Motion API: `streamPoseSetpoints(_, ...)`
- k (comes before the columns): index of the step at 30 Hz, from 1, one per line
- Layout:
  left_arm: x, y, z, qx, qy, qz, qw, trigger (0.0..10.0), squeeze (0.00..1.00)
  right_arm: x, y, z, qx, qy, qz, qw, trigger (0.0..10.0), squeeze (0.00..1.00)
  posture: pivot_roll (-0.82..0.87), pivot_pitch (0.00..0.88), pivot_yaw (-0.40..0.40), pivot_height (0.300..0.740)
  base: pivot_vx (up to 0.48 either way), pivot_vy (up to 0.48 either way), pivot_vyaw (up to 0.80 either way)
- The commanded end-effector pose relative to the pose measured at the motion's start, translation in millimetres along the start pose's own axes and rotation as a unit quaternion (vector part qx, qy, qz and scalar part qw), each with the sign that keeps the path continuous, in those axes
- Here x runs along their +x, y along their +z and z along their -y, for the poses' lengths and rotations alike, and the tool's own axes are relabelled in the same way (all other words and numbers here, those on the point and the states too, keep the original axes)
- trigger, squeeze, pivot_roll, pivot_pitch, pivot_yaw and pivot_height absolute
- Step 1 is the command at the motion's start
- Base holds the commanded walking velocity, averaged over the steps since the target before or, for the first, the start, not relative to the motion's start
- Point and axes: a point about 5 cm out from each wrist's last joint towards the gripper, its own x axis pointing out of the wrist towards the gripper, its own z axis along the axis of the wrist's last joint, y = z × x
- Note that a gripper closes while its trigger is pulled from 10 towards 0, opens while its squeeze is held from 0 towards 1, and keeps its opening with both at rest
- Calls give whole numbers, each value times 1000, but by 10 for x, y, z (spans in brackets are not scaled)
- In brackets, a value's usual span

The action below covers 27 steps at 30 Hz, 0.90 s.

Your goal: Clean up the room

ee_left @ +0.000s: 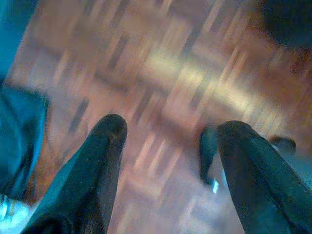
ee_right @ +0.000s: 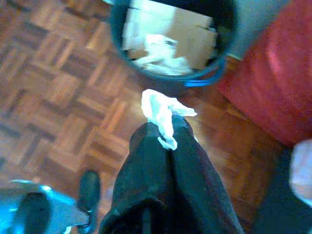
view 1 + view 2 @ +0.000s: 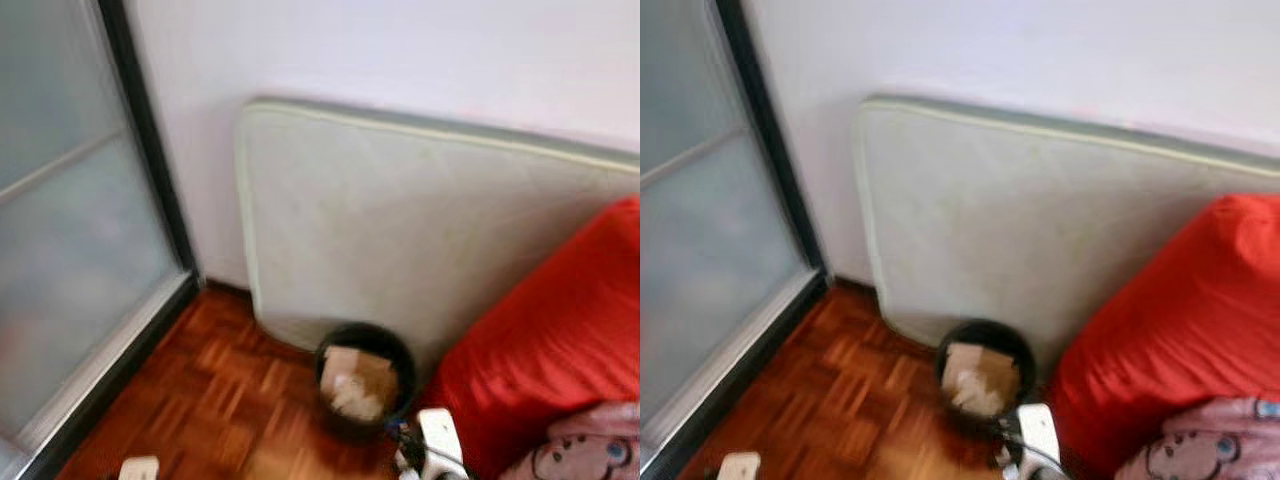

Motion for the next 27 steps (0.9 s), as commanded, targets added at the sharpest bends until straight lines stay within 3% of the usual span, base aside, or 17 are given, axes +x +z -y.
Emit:
streamPoseSetpoints(1, -2, -55, 49, 3, -7, -8, 1000, 10000, 0, -1, 49, 58, -5, -6, 5, 1000, 10000, 0, 23, 0, -37, 740, 480, 0, 656)
streamPoseSetpoints(5, -1, -51, 51, 3, -8, -7, 1000, 10000, 0, -1, 41, 62, 5, -9, 1, 1000, 10000, 0, 22, 0, -37, 740, 480, 0, 358)
streamPoseSetpoints(8, -1, -53, 50, 0, -7, -8, 1000, 10000, 0, -9, 62, 88, 46, -41, 30, 998, 10000, 0, 24, 0, -36, 740, 0, 0, 0)
streamPoseSetpoints(13, 0, -43, 47, -3, -7, -6, 1000, 10000, 0, -13, 55, 104, 76, -65, 36, 994, 10000, 0, 36, 0, -39, 740, 0, 0, -267)
streamPoseSetpoints(21, 1, -40, 45, 4, -8, -7, 1000, 10000, 0, -11, 60, 94, 72, -60, 37, 995, 10000, 0, 36, 0, -38, 740, 0, 0, -727)
streamPoseSetpoints(27, 0, -40, 46, 1, -6, -5, 1000, 10000, 0, -9, 62, 86, 69, -50, 36, 996, 10000, 0, 41, 0, -41, 740, 0, 0, 0)
